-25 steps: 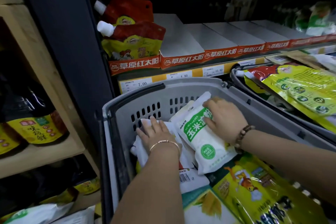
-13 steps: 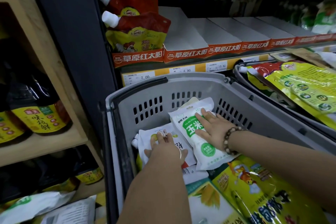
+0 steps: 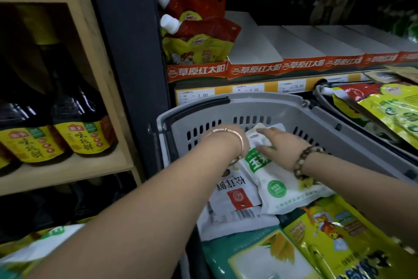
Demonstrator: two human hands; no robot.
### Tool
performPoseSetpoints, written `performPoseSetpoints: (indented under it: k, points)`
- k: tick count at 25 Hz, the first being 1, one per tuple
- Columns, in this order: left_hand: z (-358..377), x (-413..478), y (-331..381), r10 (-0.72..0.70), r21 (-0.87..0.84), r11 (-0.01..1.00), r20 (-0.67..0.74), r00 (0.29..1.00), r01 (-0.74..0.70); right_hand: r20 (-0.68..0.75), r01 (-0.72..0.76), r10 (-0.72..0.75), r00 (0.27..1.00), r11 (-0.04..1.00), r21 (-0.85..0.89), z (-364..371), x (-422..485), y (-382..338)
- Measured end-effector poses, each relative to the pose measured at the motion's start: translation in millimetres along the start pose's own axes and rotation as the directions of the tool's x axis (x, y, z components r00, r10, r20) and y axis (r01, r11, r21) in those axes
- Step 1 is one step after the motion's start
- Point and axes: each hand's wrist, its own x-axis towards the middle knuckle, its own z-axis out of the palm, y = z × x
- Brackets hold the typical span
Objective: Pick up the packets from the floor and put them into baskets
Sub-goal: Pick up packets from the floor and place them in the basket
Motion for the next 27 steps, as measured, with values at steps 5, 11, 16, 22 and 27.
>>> performPoseSetpoints:
  k: [5,11,16,22,27]
  points:
    - [-24.9,-58.0,-56.2,-0.014,-0.298,0.946,-0.437,0.9,-0.13,-0.166,0.117,-0.077,0.983,0.962,0.245,-30.7,9.8,-59.0]
    - [8.4,-132.1,-160.4,-0.139,-0.303,0.95,-0.628,0.766,-0.076,-0.254,0.455,-0.394,0.884,0.851,0.263,-47.2,8.9,-179.3]
    - [53.9,-200.7,-250.4,-0.351,-0.401,0.907,-0.56,0.75,0.125,-0.124,0.63,-0.622,0.773,0.776,0.033,-22.0,-2.2,-285.1]
    - [133.1,-266.7,-323.7,-0.506,-0.379,0.853,-0.429,0.748,0.359,0.149,0.717,-0.703,0.695,0.663,-0.215,59.9,-33.5,-390.1]
    - [217.0,-299.2,-348.4,-0.601,-0.302,0.793,-0.25,0.759,0.529,0.377,0.731,-0.637,0.672,0.651,-0.203,179.2,-85.9,-422.6]
